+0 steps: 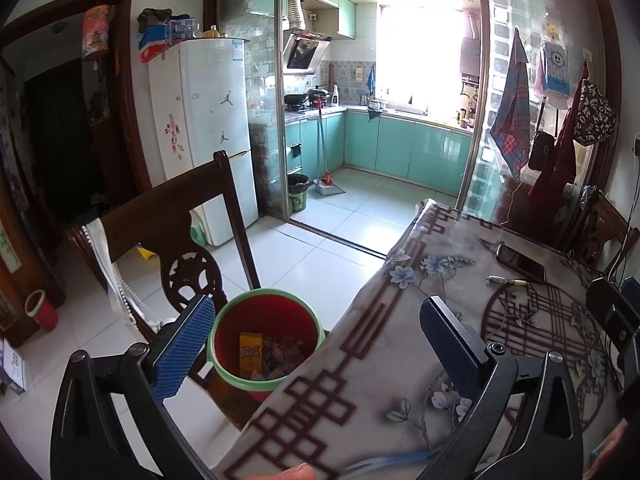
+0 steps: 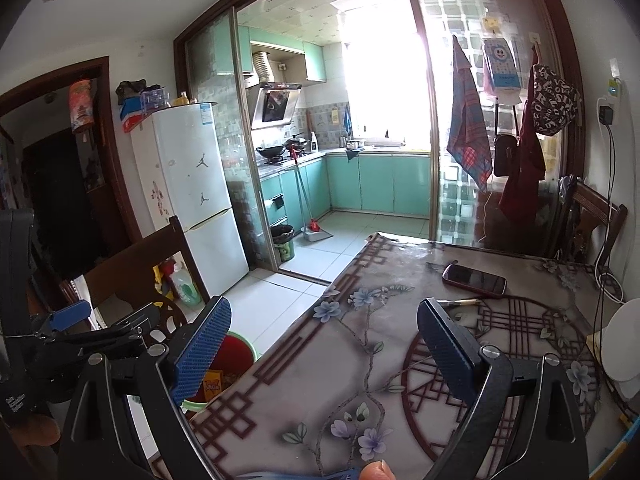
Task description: Collect trash
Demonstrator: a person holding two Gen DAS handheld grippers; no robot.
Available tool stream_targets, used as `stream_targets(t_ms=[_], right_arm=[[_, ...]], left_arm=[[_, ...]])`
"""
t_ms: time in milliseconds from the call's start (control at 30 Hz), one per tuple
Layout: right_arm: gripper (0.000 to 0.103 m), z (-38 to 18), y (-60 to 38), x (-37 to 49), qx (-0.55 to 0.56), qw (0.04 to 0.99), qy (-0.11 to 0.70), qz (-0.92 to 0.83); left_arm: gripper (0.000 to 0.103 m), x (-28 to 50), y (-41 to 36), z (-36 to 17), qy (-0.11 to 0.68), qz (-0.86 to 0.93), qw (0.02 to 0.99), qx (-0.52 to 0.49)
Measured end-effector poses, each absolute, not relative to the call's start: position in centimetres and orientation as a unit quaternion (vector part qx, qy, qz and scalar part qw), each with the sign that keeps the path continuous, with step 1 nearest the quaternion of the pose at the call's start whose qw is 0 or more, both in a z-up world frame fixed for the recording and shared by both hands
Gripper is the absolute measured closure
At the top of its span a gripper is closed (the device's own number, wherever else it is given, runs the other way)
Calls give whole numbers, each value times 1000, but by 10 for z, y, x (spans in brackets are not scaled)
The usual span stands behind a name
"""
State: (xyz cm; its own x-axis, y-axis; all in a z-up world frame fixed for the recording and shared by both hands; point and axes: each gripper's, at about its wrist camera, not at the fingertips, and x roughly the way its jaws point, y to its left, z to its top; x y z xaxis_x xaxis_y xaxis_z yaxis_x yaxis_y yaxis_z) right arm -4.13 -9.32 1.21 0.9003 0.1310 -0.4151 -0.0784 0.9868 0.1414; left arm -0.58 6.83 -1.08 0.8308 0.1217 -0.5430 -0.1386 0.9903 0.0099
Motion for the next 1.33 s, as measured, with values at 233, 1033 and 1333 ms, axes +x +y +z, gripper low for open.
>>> stream_targets(t_ms=[233, 1033, 1333], right_arm=[[8, 18, -104, -44, 61, 973, 217, 47], [8, 9, -113, -33, 50, 969, 238, 38], [8, 6, -118, -29, 49, 969, 240, 34]], left_arm=[[0, -3, 66, -10, 284, 64, 956, -12], [0, 6, 62, -14, 294, 56, 954, -12], [0, 15, 53, -17, 298, 39, 954, -4]])
